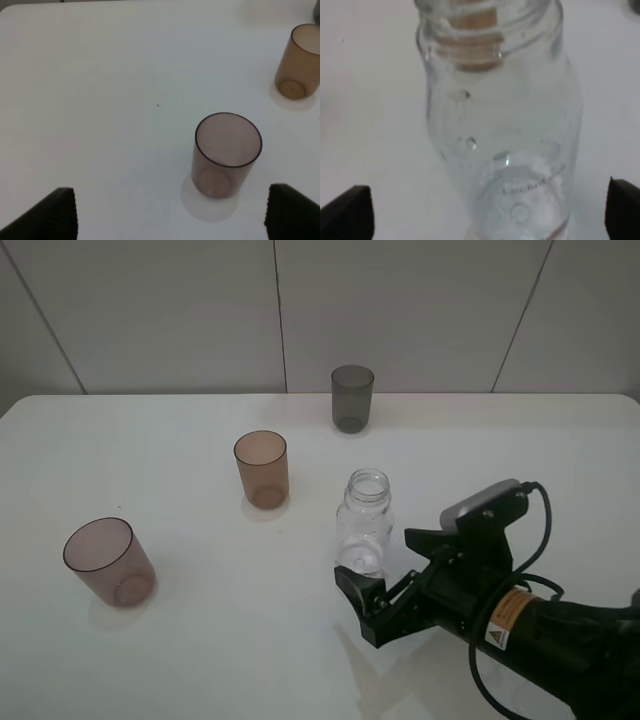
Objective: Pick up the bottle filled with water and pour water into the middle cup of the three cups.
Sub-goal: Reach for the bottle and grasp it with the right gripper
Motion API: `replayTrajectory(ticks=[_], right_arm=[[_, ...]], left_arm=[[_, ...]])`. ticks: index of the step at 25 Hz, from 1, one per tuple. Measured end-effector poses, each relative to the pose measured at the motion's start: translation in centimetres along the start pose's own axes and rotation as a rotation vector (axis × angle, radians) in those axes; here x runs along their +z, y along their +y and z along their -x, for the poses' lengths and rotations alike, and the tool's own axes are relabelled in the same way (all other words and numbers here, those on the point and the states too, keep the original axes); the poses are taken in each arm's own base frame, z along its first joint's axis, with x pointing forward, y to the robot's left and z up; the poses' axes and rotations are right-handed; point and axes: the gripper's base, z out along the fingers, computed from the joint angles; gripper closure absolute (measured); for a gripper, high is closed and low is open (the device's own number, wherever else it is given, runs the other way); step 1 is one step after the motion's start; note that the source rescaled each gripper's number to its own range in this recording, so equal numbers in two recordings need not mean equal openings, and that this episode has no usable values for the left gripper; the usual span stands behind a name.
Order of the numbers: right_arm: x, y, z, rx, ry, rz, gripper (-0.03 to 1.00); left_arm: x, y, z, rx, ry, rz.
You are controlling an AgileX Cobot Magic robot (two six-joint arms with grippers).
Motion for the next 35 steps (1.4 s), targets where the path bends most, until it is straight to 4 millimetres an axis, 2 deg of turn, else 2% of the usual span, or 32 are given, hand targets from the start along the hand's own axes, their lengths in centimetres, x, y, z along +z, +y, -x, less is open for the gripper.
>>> replayTrajectory(ticks=[17,35], right_arm=[[2.6,0.1,0.0,0.025,-0.027,-0.055,-0.03],[2.7,-0.1,0.0,0.032,-0.028,-0.074,-0.03]], left_arm=[[0.0,0.0,0.0,0.000,0.000,0.000],[0.0,0.0,0.0,0.000,0.000,0.000]])
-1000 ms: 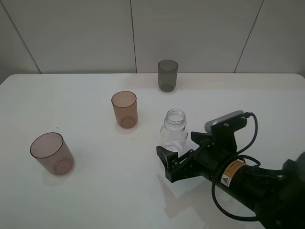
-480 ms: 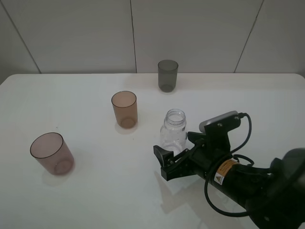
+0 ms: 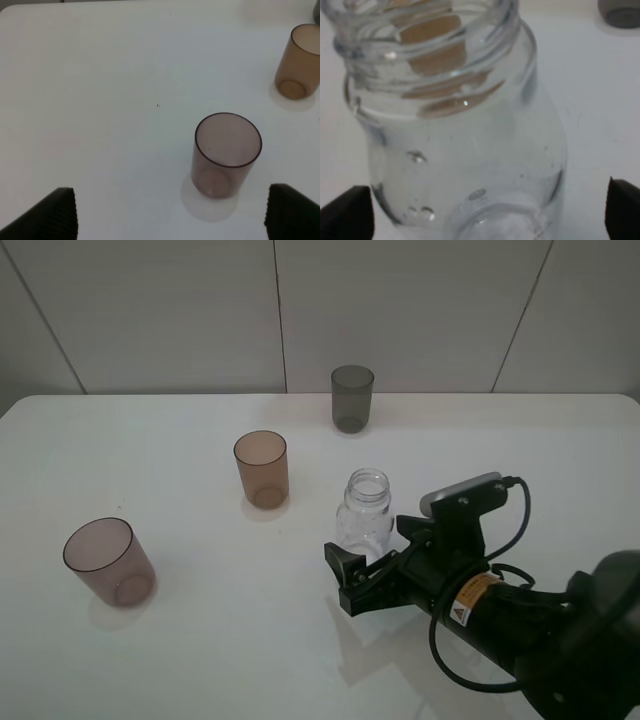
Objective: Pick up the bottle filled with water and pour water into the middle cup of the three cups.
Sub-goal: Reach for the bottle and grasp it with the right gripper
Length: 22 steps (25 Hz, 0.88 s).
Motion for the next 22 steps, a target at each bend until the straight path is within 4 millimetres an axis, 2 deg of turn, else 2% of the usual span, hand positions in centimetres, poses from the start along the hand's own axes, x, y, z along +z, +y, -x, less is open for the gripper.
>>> replayTrajectory(ticks=[13,18,22], right_arm=[[1.7,0.6,1.3,0.029,-0.069,0.006,-0.03],[1.9,0.5,0.5,0.017,-0.037,-0.001,-0.03],[2.3,0.7,0.7,0.022,-0.046,0.004,-0.03]], left_arm=[[0.0,0.0,0.0,0.000,0.000,0.000],[0.0,0.0,0.0,0.000,0.000,0.000],[0.0,0.0,0.0,0.000,0.000,0.000]])
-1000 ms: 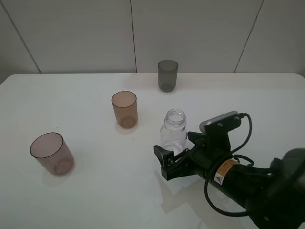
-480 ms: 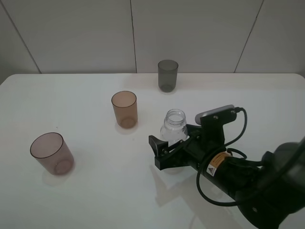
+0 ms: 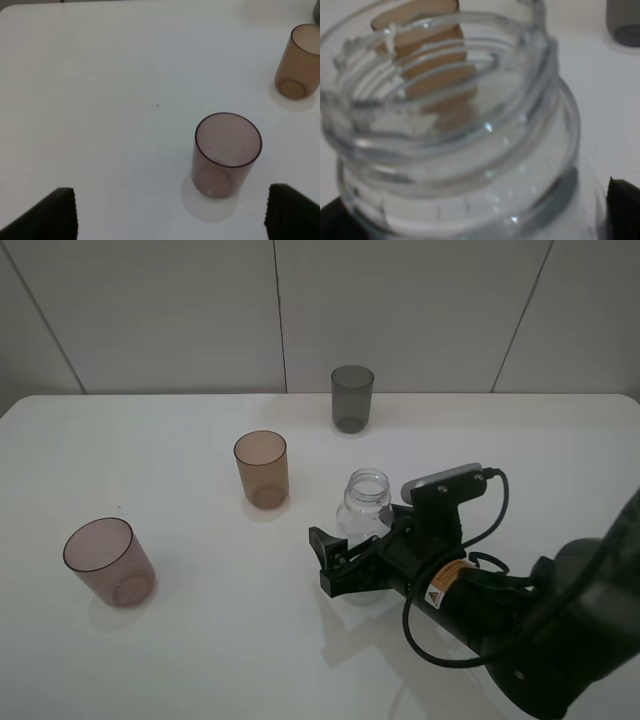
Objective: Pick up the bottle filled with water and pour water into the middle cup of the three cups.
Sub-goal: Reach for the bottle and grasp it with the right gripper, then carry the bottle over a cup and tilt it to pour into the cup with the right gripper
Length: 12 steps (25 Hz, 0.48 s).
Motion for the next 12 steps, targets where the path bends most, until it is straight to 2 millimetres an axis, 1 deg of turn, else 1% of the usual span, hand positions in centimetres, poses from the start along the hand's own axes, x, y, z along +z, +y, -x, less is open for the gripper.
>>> replayTrajectory(ticks=[2,3,4,5,7,8,12], right_arm=[[0.35,0.17,0.02,0.005,0.014,-0.001,0.00],[0.46,0.21,-0.05,0.007,0.027,-0.002,0.06],[0.51,0.21,-0.15,0.007,0.039,-0.005,0.15],[0.53,0.21,-0.21,0.007,0.044,-0.006,0.31],[0.53,0.04,-0.21,0.014,0.045,-0.024,0.79],[0.53,-0.04,-0.25,0.019,0.048,-0.033,0.97],[0.53,-0.04,-0.25,0.016,0.048,-0.032,0.96]], left_arm=[[0.00,0.00,0.00,0.000,0.000,0.000],[0.00,0.00,0.00,0.000,0.000,0.000],[0.00,0.00,0.00,0.000,0.000,0.000],[0.00,0.00,0.00,0.000,0.000,0.000],[0.00,0.00,0.00,0.000,0.000,0.000],[0.00,0.00,0.00,0.000,0.000,0.000],[0.00,0.00,0.00,0.000,0.000,0.000]])
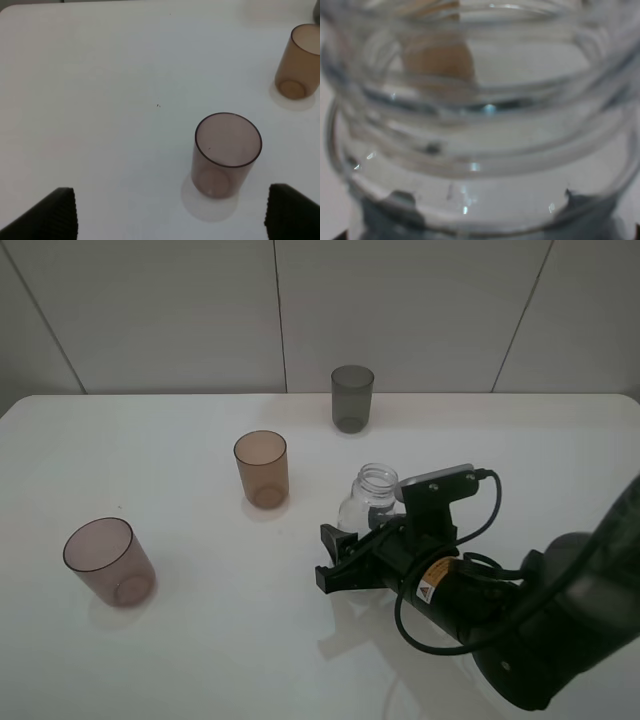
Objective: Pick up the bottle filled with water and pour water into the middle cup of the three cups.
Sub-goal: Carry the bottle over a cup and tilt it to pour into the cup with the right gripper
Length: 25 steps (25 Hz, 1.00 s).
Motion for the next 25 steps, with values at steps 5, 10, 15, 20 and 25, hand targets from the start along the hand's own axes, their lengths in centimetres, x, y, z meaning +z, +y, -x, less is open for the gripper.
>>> replayTrajectory(ticks=[5,10,15,20,25], right_arm=[[-0.5,-0.2,0.7,0.025,-0.029,-0.026,0.96],[-1.7,-0.2,2.2,0.011,-0.044,-0.020,0.96],[-3.0,0.6,3.5,-0.213,0.030,0.032,0.96],[-4.5,0.6,4.9,-0.382,0.106,0.031,0.96],[-3.9,0.9,5.9,-0.458,0.217,0.060,0.96]], left_arm=[[0.0,0.0,0.0,0.000,0.000,0.000],[0.0,0.0,0.0,0.000,0.000,0.000],[0.0,0.0,0.0,0.000,0.000,0.000],[0.0,0.0,0.0,0.000,0.000,0.000],[0.0,0.0,0.0,0.000,0.000,0.000]])
